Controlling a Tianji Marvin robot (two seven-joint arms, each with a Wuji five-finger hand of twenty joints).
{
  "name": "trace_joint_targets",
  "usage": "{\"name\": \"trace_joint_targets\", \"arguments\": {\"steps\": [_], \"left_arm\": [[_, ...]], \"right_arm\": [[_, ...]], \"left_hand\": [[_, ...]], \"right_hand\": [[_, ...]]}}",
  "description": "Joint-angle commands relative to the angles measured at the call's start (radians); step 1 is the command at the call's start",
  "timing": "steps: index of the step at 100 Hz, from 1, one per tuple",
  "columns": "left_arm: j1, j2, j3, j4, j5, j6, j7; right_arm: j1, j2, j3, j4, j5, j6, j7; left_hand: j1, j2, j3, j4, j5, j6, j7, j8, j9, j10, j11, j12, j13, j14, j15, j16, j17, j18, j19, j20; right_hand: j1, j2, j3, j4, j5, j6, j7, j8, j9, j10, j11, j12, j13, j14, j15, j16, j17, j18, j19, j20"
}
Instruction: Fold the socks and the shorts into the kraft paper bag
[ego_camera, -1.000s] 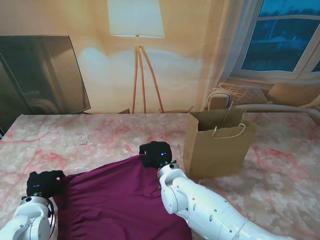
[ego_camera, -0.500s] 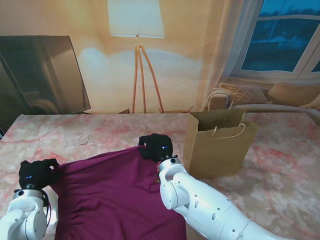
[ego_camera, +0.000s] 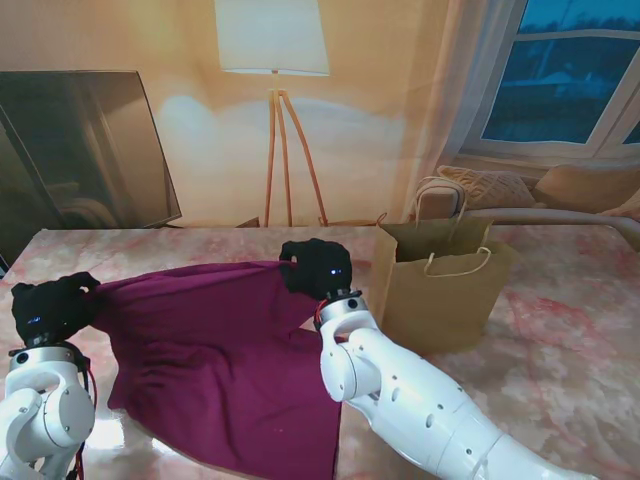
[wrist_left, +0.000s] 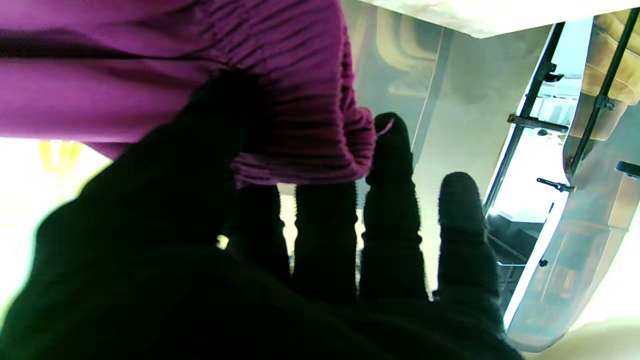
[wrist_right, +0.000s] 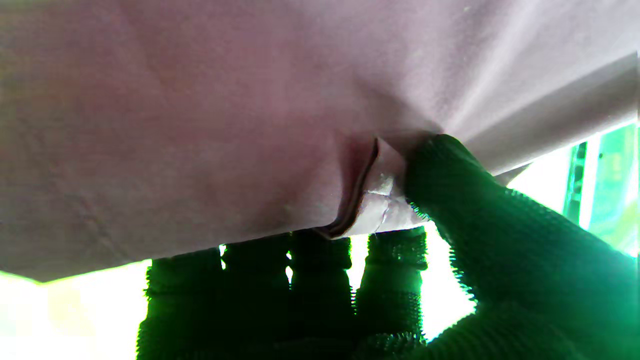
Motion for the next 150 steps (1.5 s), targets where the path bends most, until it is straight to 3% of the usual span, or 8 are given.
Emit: {"name": "trace_joint_targets", "arguments": {"steps": [1, 35, 70, 124, 138, 144, 146, 150], "left_arm": [[0.008, -0.006, -0.008, -0.028, -0.02, -0.025, 0.021], [0.156, 0.001, -0.063, -0.104, 0.029, -0.131, 0.024], [0.26, 0.009, -0.089, -0.095, 0.088, -0.213, 0.065], [0.326, 0.036, -0.103, 0.004, 0.191, -0.293, 0.094], [0.344, 0.043, -0.12, 0.004, 0.197, -0.31, 0.032], [0.361, 0.047, -0.136, -0.008, 0.2, -0.329, -0.014], [0.367, 0.048, -0.142, -0.013, 0.201, -0.335, -0.028], [0.379, 0.05, -0.154, -0.022, 0.201, -0.35, -0.055]], "right_arm": [[-0.006, 0.014, 0.013, -0.022, -0.021, -0.022, -0.012], [-0.182, 0.144, 0.138, -0.192, -0.228, -0.218, 0.038], [-0.375, 0.244, 0.236, -0.292, -0.454, -0.43, 0.037], [-0.374, 0.278, 0.124, -0.184, -0.463, -0.598, 0.038], [-0.373, 0.28, 0.113, -0.177, -0.448, -0.625, 0.065], [-0.38, 0.281, 0.121, -0.183, -0.44, -0.641, 0.095], [-0.384, 0.281, 0.126, -0.186, -0.435, -0.648, 0.108], [-0.393, 0.281, 0.139, -0.194, -0.426, -0.663, 0.138]], "left_hand": [[0.045, 0.017, 0.02, -0.027, 0.06, -0.044, 0.065, -0.013, -0.022, -0.05, -0.007, 0.05, -0.054, 0.004, -0.028, 0.01, -0.028, 0.001, -0.021, 0.011], [0.04, 0.003, 0.011, -0.031, 0.072, -0.076, 0.08, -0.058, -0.168, -0.052, 0.078, 0.317, -0.172, -0.002, -0.048, 0.085, -0.109, -0.011, -0.13, 0.008], [0.04, -0.013, 0.022, -0.035, 0.076, -0.099, 0.088, -0.064, -0.167, -0.074, 0.087, 0.404, -0.184, -0.011, -0.051, 0.121, -0.125, -0.017, -0.165, 0.01], [0.031, -0.029, 0.035, -0.044, 0.073, -0.126, 0.093, -0.082, -0.156, -0.097, 0.041, 0.404, -0.167, -0.034, -0.064, 0.128, -0.114, -0.028, -0.174, 0.013], [0.031, -0.023, 0.057, -0.045, 0.056, -0.096, 0.072, -0.085, -0.219, -0.084, 0.025, 0.323, -0.191, -0.038, -0.104, 0.11, -0.133, -0.031, -0.201, 0.003], [0.017, -0.024, 0.051, -0.05, 0.016, -0.058, 0.0, -0.054, -0.32, -0.067, 0.073, 0.154, -0.223, -0.042, -0.137, 0.092, -0.148, -0.043, -0.225, -0.003], [0.009, -0.028, 0.046, -0.053, 0.002, -0.048, -0.03, -0.04, -0.356, -0.062, 0.092, 0.022, -0.236, -0.043, -0.148, 0.085, -0.155, -0.046, -0.234, -0.005], [-0.003, -0.034, 0.036, -0.058, -0.026, -0.025, -0.07, -0.032, -0.391, -0.05, 0.065, -0.049, -0.257, -0.043, -0.172, 0.071, -0.169, -0.055, -0.252, -0.013]], "right_hand": [[0.052, 0.008, 0.086, -0.017, 0.028, -0.035, 0.065, 0.038, 0.03, 0.022, 0.029, 0.021, 0.031, -0.009, 0.039, 0.038, 0.013, -0.008, 0.06, 0.018], [0.027, -0.02, 0.092, -0.017, 0.055, -0.044, 0.05, -0.02, 0.038, 0.001, 0.029, 0.033, 0.023, -0.016, 0.043, 0.054, 0.008, -0.011, 0.056, 0.026], [0.014, -0.042, 0.114, -0.021, 0.068, -0.053, 0.066, -0.054, 0.047, -0.007, 0.053, 0.08, 0.029, -0.021, 0.074, 0.088, 0.006, -0.012, 0.066, 0.043], [-0.004, -0.052, 0.131, -0.026, 0.074, -0.057, 0.07, -0.073, 0.054, -0.013, 0.042, 0.091, 0.032, -0.018, 0.072, 0.099, 0.004, -0.013, 0.065, 0.049], [-0.014, -0.048, 0.133, -0.028, 0.073, -0.059, 0.068, -0.08, 0.052, -0.019, 0.037, 0.089, 0.029, -0.015, 0.067, 0.099, 0.005, -0.013, 0.067, 0.051], [-0.026, -0.057, 0.131, -0.036, 0.07, -0.056, 0.066, -0.089, 0.047, -0.026, 0.025, 0.081, 0.021, -0.01, 0.051, 0.092, -0.004, -0.01, 0.059, 0.049], [-0.039, -0.071, 0.128, -0.041, 0.065, -0.05, 0.065, -0.094, 0.04, -0.028, 0.016, 0.076, 0.014, -0.006, 0.037, 0.086, -0.014, -0.008, 0.052, 0.047], [-0.075, -0.092, 0.114, -0.045, 0.037, -0.035, 0.053, -0.104, 0.015, -0.026, -0.002, 0.065, -0.006, 0.001, 0.01, 0.074, -0.032, -0.007, 0.04, 0.045]]}}
